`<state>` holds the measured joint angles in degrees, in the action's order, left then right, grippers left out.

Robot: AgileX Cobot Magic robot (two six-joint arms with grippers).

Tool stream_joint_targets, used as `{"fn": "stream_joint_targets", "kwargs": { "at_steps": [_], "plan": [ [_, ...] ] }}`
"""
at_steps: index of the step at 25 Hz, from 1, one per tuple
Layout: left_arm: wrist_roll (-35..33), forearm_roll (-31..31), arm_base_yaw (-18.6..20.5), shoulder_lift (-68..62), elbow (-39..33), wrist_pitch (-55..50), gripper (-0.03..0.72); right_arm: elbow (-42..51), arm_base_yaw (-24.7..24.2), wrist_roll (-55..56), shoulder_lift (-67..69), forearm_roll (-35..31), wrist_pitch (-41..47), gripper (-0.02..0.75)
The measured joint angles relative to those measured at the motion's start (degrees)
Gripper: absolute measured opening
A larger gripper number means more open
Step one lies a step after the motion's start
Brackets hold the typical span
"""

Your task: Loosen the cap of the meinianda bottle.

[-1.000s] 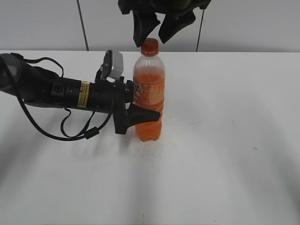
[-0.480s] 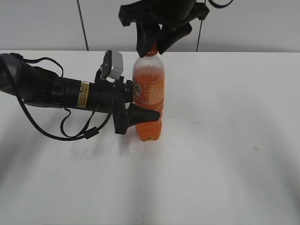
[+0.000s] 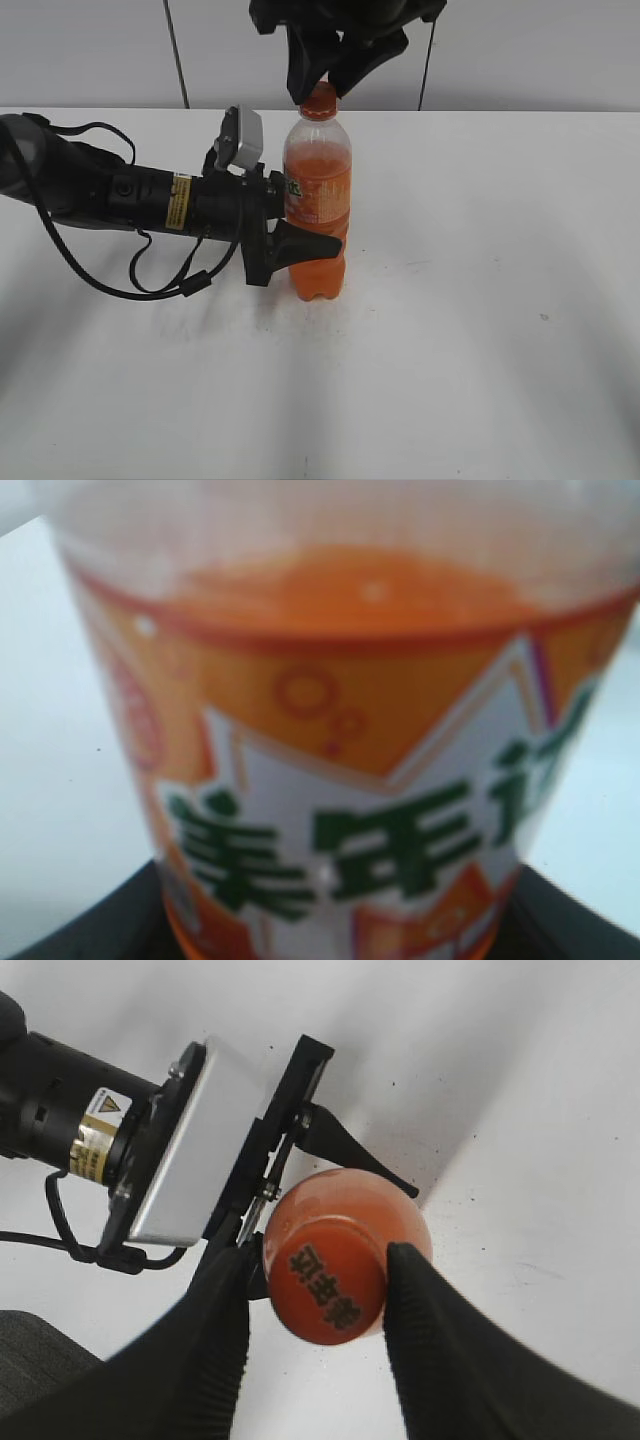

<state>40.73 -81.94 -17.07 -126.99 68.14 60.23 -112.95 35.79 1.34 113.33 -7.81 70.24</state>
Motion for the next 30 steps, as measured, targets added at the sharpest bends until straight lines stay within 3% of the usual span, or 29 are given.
{"fn": "stream_joint_targets", "kwargs": {
  "at_steps": [6,12,15,20,23,30],
  "plan": [
    [0.0,0.0,0.0,0.0,0.0,0.0,0.408,0.76,0.0,0.0,0.17,0.0,0.0,0.333],
    [0.0,0.0,0.0,0.0,0.0,0.0,0.408,0.76,0.0,-3.86,0.17,0.23,0.0,0.273],
    [-0.06,0.0,0.0,0.0,0.0,0.0,0.408,0.76,0.0,-14.22,0.17,0.17,0.0,0.273],
    [-0.3,-0.36,0.0,0.0,0.0,0.0,0.408,0.76,0.0,-48.86,0.17,0.48,-0.05,0.272],
    [-0.42,-0.42,0.0,0.0,0.0,0.0,0.408,0.76,0.0,-64.18,0.17,0.67,-0.05,0.272],
    [-0.49,-0.42,0.0,0.0,0.0,0.0,0.408,0.76,0.0,-69.81,0.12,0.84,-0.1,0.272]
  ]
}}
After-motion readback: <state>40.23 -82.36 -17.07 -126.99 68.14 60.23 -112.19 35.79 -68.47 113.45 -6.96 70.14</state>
